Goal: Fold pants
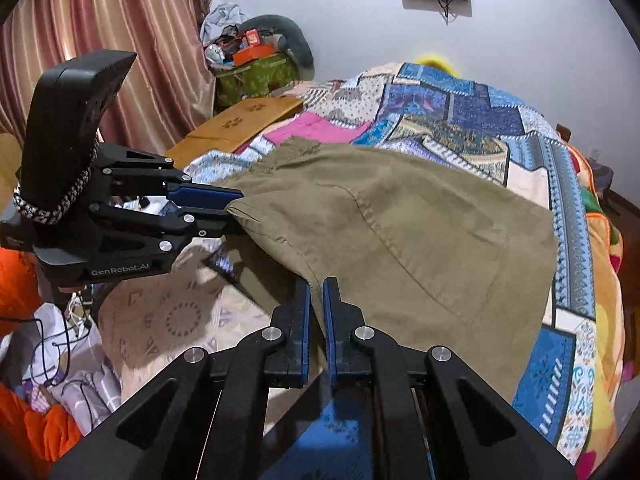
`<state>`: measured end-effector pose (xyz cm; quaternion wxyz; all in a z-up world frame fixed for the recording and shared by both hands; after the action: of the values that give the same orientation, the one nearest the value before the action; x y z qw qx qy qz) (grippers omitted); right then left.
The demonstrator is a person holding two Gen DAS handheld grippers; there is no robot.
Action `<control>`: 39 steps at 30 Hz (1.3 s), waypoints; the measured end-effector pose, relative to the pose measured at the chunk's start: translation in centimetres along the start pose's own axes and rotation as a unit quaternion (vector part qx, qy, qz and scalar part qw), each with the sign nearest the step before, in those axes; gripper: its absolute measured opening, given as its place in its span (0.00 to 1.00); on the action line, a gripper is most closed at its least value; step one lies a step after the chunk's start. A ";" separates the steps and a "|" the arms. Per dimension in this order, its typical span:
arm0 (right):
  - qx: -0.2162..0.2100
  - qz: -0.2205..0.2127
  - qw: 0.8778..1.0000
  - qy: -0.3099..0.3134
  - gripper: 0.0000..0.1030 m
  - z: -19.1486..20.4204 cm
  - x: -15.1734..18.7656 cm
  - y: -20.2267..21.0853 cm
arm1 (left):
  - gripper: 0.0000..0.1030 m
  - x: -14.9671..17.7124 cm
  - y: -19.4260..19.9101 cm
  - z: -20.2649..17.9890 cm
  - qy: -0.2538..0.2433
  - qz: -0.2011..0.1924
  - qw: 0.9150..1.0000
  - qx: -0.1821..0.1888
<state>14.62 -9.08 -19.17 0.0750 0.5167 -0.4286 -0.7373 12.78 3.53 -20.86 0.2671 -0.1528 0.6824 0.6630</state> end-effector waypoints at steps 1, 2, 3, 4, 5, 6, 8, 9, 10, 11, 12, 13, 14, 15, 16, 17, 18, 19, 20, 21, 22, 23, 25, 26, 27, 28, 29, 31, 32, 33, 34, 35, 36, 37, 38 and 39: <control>0.001 0.000 1.000 -0.001 0.06 0.1 0.3 -0.1 | 0.20 0.3 -0.3 0.1 0.003 0.013 1.000 0.005; 0.001 0.002 1.000 -0.004 0.09 0.1 0.5 -0.1 | 0.21 0.6 -0.3 0.1 0.003 0.020 1.000 0.005; -0.002 0.006 1.000 -0.009 0.10 0.1 0.7 -0.1 | 0.22 0.9 -0.2 0.2 0.004 0.021 1.000 0.005; -0.002 0.010 1.000 -0.016 0.10 0.1 0.9 0.0 | 0.23 1.1 0.3 0.6 0.010 0.019 1.000 0.005; -0.002 0.012 1.000 -0.023 0.10 -0.1 1.0 0.2 | 0.26 1.3 0.6 0.9 0.016 0.018 1.000 0.007; -0.004 0.012 1.000 -0.029 0.11 -0.2 1.2 0.6 | 0.30 1.5 0.9 1.4 0.025 0.017 1.000 0.008; -0.001 0.008 0.999 -0.043 0.12 -0.7 1.5 1.6 | 0.35 1.5 1.8 2.8 0.044 0.010 0.999 -0.001; 0.005 0.007 0.999 -0.047 0.15 -1.0 1.5 1.9 | 0.40 1.5 2.2 3.5 0.051 0.006 0.999 -0.008; 0.017 0.003 0.998 -0.057 0.16 -1.6 1.6 2.6 | 0.43 1.3 2.7 4.6 0.064 -0.003 0.998 -0.018; 0.025 0.000 0.998 -0.063 0.21 -1.8 1.8 3.0 | 0.50 1.0 2.9 5.3 0.073 -0.009 0.997 -0.024; 0.040 -0.007 0.996 -0.074 0.27 -2.5 1.9 3.6 | 0.57 0.8 3.2 6.2 0.086 -0.017 0.996 -0.030; 0.053 -0.013 0.995 -0.084 0.31 -3.0 2.0 4.2 | 0.59 0.4 3.3 7.1 0.101 -0.025 0.994 -0.039; 0.064 -0.019 0.993 -0.093 0.38 -3.5 2.0 4.6 | 0.62 0.1 3.2 8.1 0.117 -0.031 0.992 -0.046; 0.072 -0.024 0.992 -0.099 0.42 -3.8 2.1 4.9 | 0.63 -0.1 3.0 9.0 0.130 -0.032 0.990 -0.047; 0.081 -0.031 0.990 -0.108 0.43 -4.3 2.1 5.1 | 0.63 -0.4 2.5 9.8 0.145 -0.029 0.988 -0.048; 0.088 -0.032 0.989 -0.117 0.43 -4.8 2.3 5.2 | 0.63 -0.6 1.8 10.6 0.160 -0.023 0.986 -0.048; 0.094 -0.029 0.987 -0.129 0.43 -5.3 2.4 5.0 | 0.63 -0.6 0.9 11.3 0.176 -0.014 0.983 -0.045; 0.095 -0.025 0.986 -0.137 0.43 -5.6 2.6 4.7 | 0.63 -0.5 -0.1 11.8 0.188 -0.003 0.981 -0.041; 0.093 -0.020 0.985 -0.145 0.43 -5.8 2.8 4.3 | 0.63 -0.2 -0.7 12.0 0.194 0.007 0.980 -0.039; 0.092 -0.011 0.984 -0.154 0.43 -6.1 3.2 3.7 | 0.63 0.2 -1.5 12.1 0.197 0.019 0.979 -0.037; 0.092 0.001 0.983 -0.158 0.43 -6.3 3.7 3.1 | 0.64 0.9 -2.3 12.0 0.197 0.027 0.979 -0.037; 0.093 0.012 0.983 -0.159 0.43 -6.4 4.1 2.8 | 0.65 1.4 -2.4 12.0 0.197 0.025 0.979 -0.037; 0.095 0.052 0.981 -0.159 0.43 -6.4 5.6 1.4 | 0.68 2.4 -2.1 11.8 0.196 0.012 0.980 -0.042; 0.093 0.058 0.981 -0.159 0.43 -6.4 6.3 1.3 | 0.70 2.7 -2.0 11.7 0.197 0.011 0.979 -0.045; 0.084 0.049 0.981 -0.169 0.43 -6.5 7.2 1.6 | 0.70 3.0 -1.9 11.7 0.197 0.011 0.979 -0.046; 0.082 0.046 0.980 -0.178 0.43 -6.6 7.7 1.9 | 0.70 3.4 -1.8 11.7 0.198 0.010 0.979 -0.045; 0.081 0.047 0.978 -0.184 0.43 -6.8 8.2 2.4 | 0.70 3.5 -1.8 11.6 0.196 0.010 0.979 -0.046; 0.074 0.046 0.977 -0.196 0.43 -7.1 9.0 3.1 | 0.70 3.2 -1.6 11.3 0.189 0.013 0.981 -0.052; 0.071 0.045 0.976 -0.200 0.43 -7.1 9.1 3.3 | 0.70 2.9 -1.6 11.2 0.186 0.016 0.981 -0.055; 0.068 0.045 0.976 -0.202 0.43 -7.2 9.1 3.5 | 0.69 2.6 -1.4 11.2 0.182 0.018 0.981 -0.058; 0.067 0.049 0.977 -0.198 0.43 -7.2 9.0 3.6 | 0.69 2.2 -1.1 11.1 0.176 0.019 0.982 -0.061; 0.067 0.052 0.977 -0.194 0.43 -7.2 8.8 3.6 | 0.69 1.8 -0.9 11.1 0.171 0.017 0.983 -0.064; 0.066 0.055 0.978 -0.189 0.43 -7.3 8.5 3.7 | 0.69 1.4 -0.6 11.2 0.167 0.014 0.984 -0.066; 0.067 0.055 0.979 -0.186 0.43 -7.6 8.1 4.0 | 0.69 0.7 -0.3 11.4 0.163 0.008 0.984 -0.070; 0.071 0.053 0.979 -0.184 0.46 -7.8 7.8 3.9 | 0.69 0.1 -0.1 11.6 0.161 0.003 0.984 -0.074; 0.079 0.048 0.979 -0.182 0.46 -8.2 7.4 4.0 | 0.69 -0.3 -0.1 11.9 0.161 0.000 0.984 -0.076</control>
<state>16.71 -20.20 -22.27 -0.0095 0.3571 -0.5164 -0.7783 15.04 15.24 -20.49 0.1407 -0.2776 0.6640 0.6799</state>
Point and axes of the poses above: each gripper's, at about its wrist camera, not at the fingertips, and y roughly against the way its jaws point, z to its left, x to its underside, the point moved 1 cm from there along -y, roughly the way its jaws point, and after that the axes turned 6 degrees about y, right-handed, at the moved point
